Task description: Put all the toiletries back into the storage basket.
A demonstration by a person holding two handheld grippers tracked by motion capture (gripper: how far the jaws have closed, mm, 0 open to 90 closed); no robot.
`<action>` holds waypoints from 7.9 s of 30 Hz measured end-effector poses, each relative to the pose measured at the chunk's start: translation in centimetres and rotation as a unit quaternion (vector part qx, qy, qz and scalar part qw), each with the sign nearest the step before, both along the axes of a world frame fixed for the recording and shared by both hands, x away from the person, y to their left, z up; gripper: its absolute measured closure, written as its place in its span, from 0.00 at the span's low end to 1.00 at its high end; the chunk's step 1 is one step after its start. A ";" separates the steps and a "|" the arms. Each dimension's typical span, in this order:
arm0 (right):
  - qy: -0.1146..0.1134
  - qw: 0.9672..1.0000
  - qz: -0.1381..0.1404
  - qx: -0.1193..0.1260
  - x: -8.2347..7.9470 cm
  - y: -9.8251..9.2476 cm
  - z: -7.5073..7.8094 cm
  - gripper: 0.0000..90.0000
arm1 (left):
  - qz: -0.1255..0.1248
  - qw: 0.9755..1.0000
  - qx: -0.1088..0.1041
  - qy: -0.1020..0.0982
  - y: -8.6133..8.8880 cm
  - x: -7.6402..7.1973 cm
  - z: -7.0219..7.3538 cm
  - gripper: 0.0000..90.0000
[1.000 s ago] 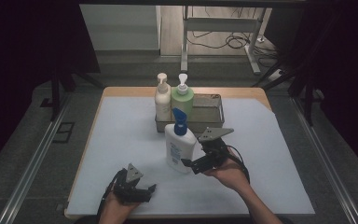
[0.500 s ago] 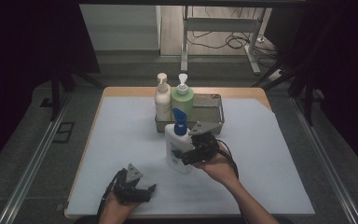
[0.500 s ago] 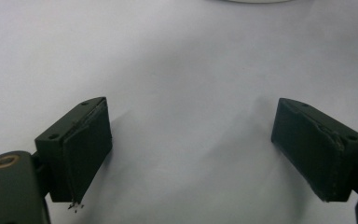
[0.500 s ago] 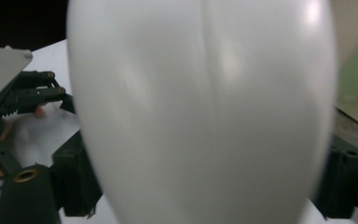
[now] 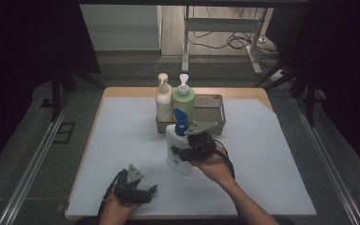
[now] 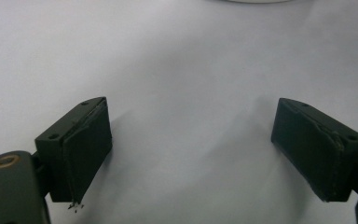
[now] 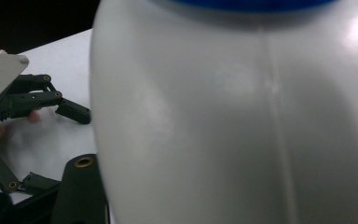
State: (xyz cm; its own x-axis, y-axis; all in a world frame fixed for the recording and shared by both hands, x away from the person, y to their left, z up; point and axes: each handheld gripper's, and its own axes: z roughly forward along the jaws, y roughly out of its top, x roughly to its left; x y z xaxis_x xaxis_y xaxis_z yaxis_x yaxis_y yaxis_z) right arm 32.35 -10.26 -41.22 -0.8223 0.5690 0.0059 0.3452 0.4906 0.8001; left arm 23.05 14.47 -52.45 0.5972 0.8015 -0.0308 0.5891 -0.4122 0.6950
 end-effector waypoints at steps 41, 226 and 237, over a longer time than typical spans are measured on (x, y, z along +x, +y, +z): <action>0.007 0.999 -0.044 -0.006 0.4 -5.4 6.2 0.44 | 0.000 1.000 -0.001 0.001 0.0 0.0 0.0 0.13; -0.011 0.975 -0.223 -0.005 14.5 -7.2 1.9 0.43 | -0.002 1.000 0.000 0.002 0.0 0.0 0.0 0.14; -0.011 0.976 -0.218 -0.001 13.9 -8.0 2.0 0.40 | -0.002 1.000 0.000 0.003 0.0 0.0 0.0 0.14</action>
State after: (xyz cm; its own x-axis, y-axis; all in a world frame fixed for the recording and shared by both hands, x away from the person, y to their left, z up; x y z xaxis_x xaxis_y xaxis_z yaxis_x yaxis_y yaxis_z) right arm 46.25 -18.21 -39.27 -0.5028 0.8643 -0.0109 0.5035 0.3032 0.8090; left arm 23.05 14.44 -52.40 0.5998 0.7994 -0.0333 0.5913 -0.4149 0.6915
